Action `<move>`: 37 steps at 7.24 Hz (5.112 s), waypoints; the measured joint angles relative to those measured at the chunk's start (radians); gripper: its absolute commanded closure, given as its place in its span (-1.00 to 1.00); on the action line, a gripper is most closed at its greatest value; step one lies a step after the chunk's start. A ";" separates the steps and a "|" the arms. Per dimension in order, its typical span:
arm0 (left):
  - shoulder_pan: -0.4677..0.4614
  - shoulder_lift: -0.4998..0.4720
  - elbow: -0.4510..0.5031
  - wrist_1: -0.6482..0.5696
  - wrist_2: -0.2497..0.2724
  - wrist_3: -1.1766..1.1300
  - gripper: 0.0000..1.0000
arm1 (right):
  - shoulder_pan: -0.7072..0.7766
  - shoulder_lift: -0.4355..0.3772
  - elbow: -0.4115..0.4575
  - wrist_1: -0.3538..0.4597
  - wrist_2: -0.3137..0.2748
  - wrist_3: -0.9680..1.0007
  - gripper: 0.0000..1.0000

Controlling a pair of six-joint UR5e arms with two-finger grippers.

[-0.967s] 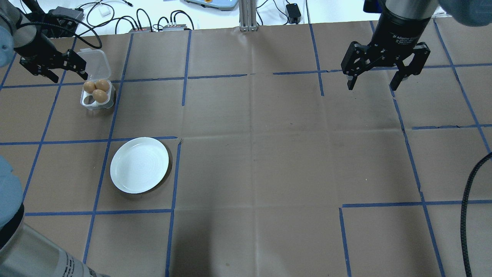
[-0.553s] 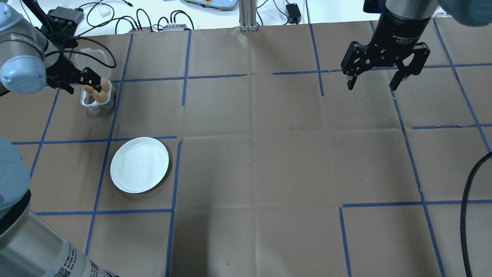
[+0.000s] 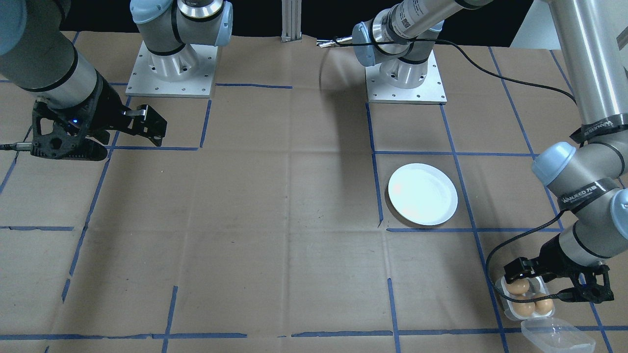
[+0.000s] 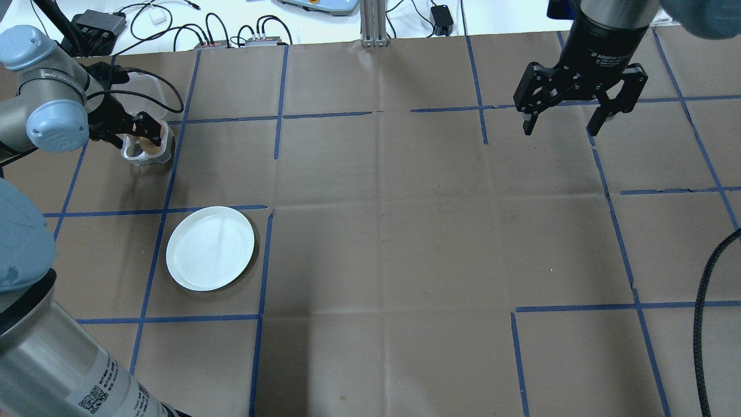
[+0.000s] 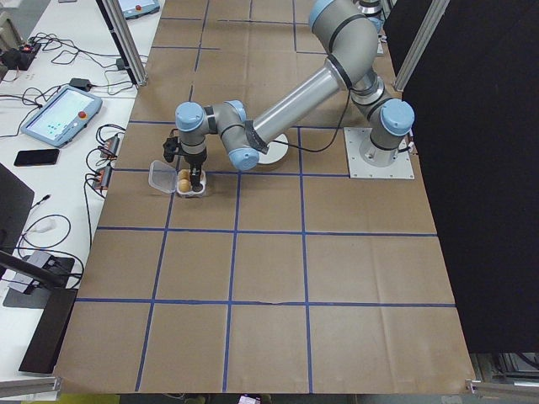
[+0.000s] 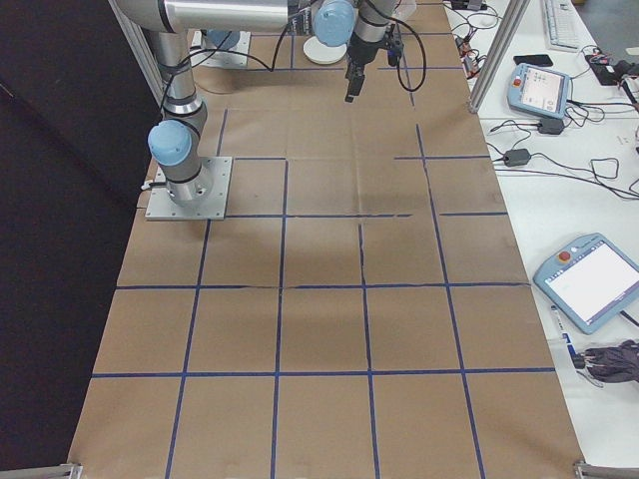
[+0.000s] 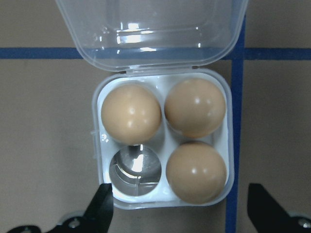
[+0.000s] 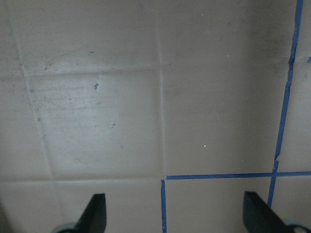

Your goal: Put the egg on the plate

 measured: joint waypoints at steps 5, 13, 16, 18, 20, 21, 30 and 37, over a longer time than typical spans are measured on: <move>-0.007 -0.005 0.001 0.001 -0.005 -0.014 -0.25 | 0.000 0.000 0.000 0.000 0.000 0.000 -1.00; -0.025 -0.010 0.004 0.001 -0.005 -0.038 0.51 | 0.000 0.000 0.000 0.000 0.000 0.000 -1.00; -0.029 0.023 0.005 -0.004 -0.001 -0.035 0.50 | 0.000 0.000 0.000 0.000 0.001 0.000 -1.00; -0.033 0.108 -0.021 -0.039 0.006 -0.034 0.50 | 0.000 0.000 0.000 0.000 0.000 0.000 -1.00; -0.062 0.234 -0.098 -0.111 0.008 -0.075 0.50 | 0.000 0.000 0.000 0.000 0.000 0.000 -1.00; -0.105 0.293 -0.161 -0.124 0.011 -0.133 0.50 | 0.000 0.000 0.000 0.000 0.001 0.000 -1.00; -0.226 0.454 -0.635 0.064 0.073 -0.258 -0.99 | 0.000 0.000 0.000 0.000 0.000 0.000 -1.00; -0.103 0.426 -0.195 -0.260 0.067 0.070 -0.99 | 0.000 0.000 0.000 0.000 0.000 0.000 -1.00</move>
